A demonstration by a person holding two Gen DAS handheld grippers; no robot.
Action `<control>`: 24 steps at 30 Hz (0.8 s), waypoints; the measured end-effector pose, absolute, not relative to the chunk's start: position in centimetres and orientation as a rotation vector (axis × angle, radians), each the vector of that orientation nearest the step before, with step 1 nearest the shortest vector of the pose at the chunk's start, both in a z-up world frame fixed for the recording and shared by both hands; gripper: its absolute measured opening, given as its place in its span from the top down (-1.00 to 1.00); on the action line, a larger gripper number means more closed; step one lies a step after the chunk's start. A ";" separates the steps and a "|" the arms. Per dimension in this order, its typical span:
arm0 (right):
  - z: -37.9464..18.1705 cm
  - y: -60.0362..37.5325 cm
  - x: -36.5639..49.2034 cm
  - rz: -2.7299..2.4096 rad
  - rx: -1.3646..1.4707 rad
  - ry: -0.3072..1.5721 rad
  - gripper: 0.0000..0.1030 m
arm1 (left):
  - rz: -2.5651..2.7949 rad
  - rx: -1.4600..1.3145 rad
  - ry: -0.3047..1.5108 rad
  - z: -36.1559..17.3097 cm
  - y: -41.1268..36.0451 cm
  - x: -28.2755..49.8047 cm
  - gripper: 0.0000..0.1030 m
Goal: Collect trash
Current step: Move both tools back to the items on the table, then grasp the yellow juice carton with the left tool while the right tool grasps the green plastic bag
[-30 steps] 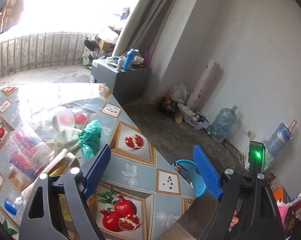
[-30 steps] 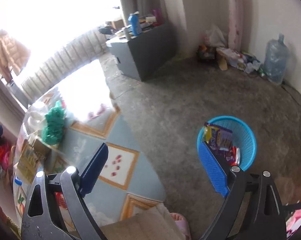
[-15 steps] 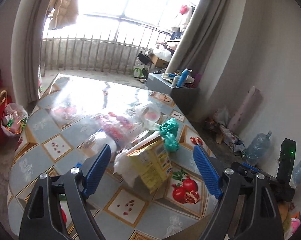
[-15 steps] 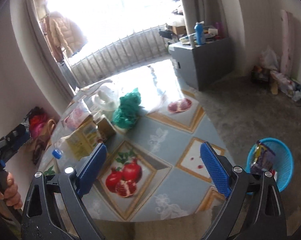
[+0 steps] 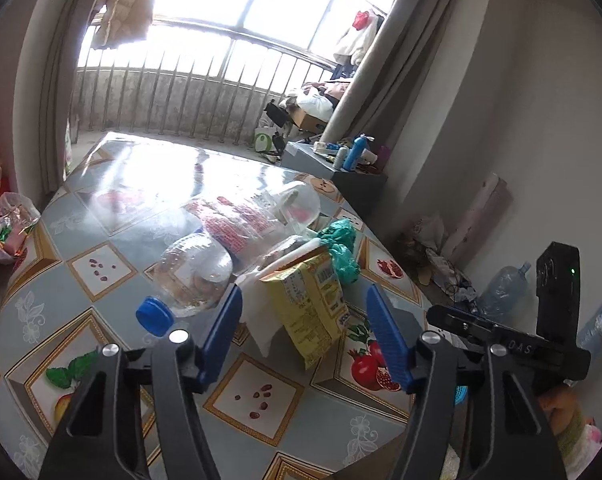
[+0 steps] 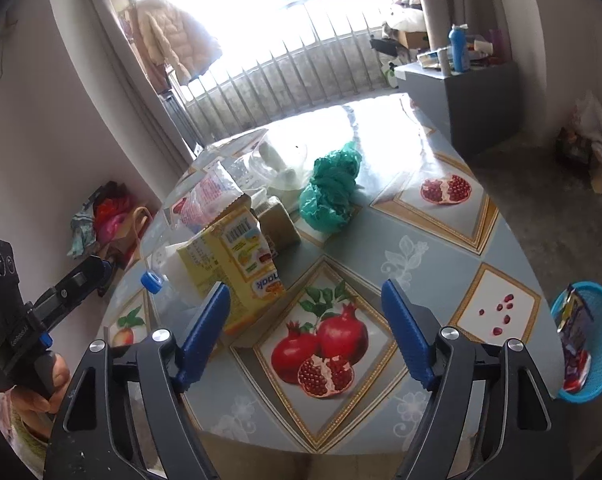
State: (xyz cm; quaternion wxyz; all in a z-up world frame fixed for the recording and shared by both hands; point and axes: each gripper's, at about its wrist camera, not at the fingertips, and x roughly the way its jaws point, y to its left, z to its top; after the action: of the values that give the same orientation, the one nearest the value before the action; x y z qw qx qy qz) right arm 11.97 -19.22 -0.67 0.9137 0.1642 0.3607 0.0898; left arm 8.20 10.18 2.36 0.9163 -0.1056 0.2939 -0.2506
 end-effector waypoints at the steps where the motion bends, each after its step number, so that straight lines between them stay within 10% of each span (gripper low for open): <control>1: -0.6 -19.3 12.1 0.187 0.340 0.743 -0.34 | -0.533 -0.206 0.611 2.0 9.6 8.3 -0.12; 24: -2.3 -17.8 21.8 0.214 0.261 0.814 -0.04 | -0.430 -0.254 0.787 -5.3 6.2 14.0 0.26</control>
State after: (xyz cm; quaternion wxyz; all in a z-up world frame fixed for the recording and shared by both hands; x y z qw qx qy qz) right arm 21.75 -17.77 -2.32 0.9045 0.1264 0.3940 0.1035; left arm 14.00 6.22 -5.27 0.8935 -0.1224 0.3793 -0.2071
